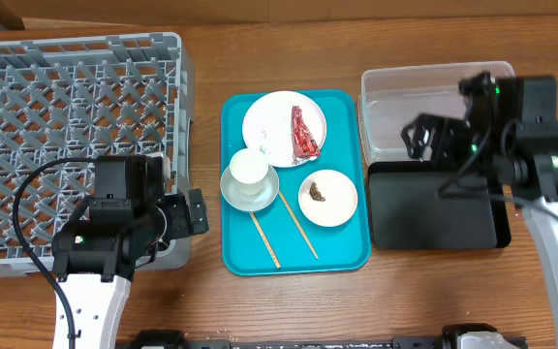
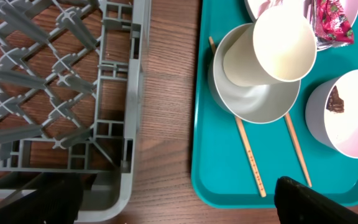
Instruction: Sort waste into correct bins and load items into the dishwasher
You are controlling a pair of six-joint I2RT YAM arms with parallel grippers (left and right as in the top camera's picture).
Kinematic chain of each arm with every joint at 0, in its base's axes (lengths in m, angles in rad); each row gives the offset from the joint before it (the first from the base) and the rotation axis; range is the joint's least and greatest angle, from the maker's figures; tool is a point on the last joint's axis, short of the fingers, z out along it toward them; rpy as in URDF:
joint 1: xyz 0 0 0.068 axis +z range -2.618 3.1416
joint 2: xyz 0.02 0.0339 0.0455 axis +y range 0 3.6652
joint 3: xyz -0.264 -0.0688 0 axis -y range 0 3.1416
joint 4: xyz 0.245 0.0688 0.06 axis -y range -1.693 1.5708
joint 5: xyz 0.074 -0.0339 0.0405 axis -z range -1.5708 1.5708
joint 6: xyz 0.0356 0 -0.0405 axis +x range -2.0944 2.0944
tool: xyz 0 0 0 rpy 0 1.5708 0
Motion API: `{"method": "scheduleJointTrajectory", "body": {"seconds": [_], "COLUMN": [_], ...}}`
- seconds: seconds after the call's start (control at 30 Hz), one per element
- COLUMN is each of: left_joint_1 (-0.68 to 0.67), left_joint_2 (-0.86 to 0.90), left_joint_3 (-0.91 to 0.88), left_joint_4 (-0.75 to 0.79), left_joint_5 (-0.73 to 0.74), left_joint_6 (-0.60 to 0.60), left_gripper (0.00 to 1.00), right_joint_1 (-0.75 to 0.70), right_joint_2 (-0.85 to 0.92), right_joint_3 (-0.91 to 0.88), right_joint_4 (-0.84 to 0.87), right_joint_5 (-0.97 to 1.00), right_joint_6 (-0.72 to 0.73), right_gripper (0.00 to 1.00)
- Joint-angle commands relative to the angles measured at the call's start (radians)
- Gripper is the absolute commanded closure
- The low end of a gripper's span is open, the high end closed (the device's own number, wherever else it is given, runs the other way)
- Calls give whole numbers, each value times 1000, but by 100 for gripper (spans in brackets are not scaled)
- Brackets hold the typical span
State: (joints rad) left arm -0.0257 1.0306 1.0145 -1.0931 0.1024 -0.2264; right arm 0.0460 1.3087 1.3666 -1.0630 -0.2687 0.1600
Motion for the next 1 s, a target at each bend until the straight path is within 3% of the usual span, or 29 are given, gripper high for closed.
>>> {"method": "scheduleJointTrajectory", "body": {"seconds": [0.0,0.13,0.23,0.4,0.63,0.97], "left_joint_1": [-1,-1,-1,-1,74,143], "left_joint_2": [2,2,2,1,2,2], "left_joint_3": [31,31,31,32,68,75], "left_joint_4": [-3,-3,-3,-26,-72,-73], "left_joint_5": [22,21,11,-58,-87,-82], "left_joint_6": [17,18,21,19,-6,-6], "left_gripper": [0,0,0,0,0,0], "right_joint_1": [8,95,208,377,432,442], "right_joint_2": [27,29,43,160,397,663], "right_joint_3": [59,59,61,117,257,263], "right_joint_4": [95,227,293,315,269,357], "right_joint_5": [-157,-127,8,165,171,195], "right_joint_6": [-33,-31,-32,-64,-61,-57], "right_gripper": [0,0,2,2,0,4]}}
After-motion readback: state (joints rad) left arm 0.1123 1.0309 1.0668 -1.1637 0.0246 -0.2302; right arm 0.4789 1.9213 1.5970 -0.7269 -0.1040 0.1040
